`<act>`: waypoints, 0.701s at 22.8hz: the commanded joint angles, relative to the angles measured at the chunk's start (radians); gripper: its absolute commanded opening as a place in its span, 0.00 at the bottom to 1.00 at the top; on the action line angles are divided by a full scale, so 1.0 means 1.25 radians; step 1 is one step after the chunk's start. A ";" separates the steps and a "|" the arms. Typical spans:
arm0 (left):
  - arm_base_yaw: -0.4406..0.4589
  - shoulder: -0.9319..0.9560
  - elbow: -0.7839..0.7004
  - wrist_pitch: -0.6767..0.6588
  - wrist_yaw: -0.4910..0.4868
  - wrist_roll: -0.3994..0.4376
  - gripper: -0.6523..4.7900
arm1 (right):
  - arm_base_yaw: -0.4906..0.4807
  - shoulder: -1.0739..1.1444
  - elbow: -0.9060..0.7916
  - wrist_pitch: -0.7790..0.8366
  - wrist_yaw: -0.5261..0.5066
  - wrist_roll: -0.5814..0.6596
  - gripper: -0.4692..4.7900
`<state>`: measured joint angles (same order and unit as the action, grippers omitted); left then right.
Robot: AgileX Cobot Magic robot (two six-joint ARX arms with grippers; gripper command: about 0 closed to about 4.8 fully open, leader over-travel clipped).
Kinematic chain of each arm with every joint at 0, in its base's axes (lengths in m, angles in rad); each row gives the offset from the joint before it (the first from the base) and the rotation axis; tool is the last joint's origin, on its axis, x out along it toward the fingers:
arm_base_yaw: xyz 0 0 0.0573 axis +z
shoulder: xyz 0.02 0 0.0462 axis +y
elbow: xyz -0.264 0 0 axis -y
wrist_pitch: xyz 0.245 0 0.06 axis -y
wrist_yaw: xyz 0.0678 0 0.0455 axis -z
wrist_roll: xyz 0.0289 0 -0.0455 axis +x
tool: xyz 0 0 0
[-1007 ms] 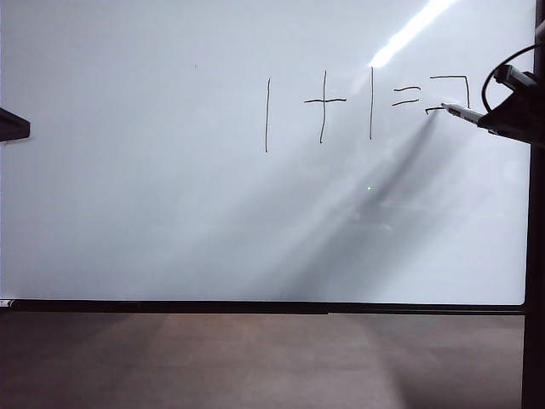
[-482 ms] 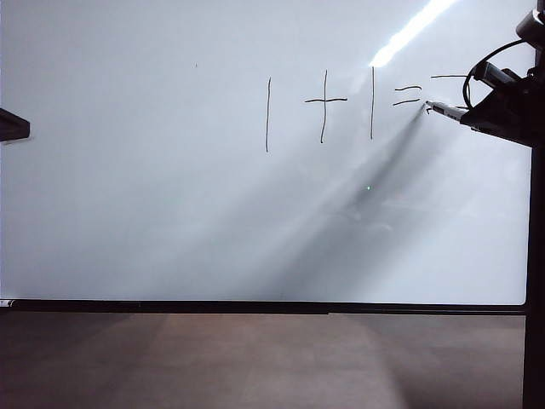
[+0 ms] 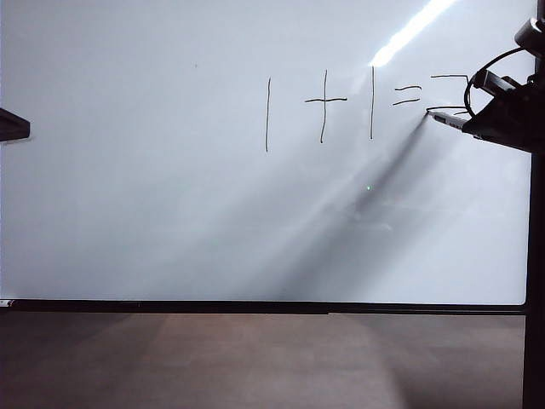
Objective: Reach to the right to find the marker pen, pick it up, and write the answer to the math problem on the whiteboard.
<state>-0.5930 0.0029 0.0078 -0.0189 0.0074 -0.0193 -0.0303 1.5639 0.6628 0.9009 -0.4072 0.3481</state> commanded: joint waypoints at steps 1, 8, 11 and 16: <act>0.001 0.001 0.001 0.010 0.000 0.001 0.11 | 0.001 0.007 0.002 0.013 0.004 -0.004 0.07; 0.001 0.001 0.001 0.009 0.000 0.001 0.11 | 0.001 0.046 -0.003 0.006 0.003 -0.005 0.07; 0.001 0.001 0.001 0.010 0.000 0.001 0.11 | 0.001 0.074 -0.012 0.009 -0.002 -0.005 0.07; 0.001 0.001 0.001 0.009 0.000 0.001 0.11 | 0.001 0.078 -0.016 0.026 -0.002 -0.006 0.07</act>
<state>-0.5930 0.0032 0.0078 -0.0193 0.0074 -0.0193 -0.0303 1.6653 0.6380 0.9005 -0.4187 0.3424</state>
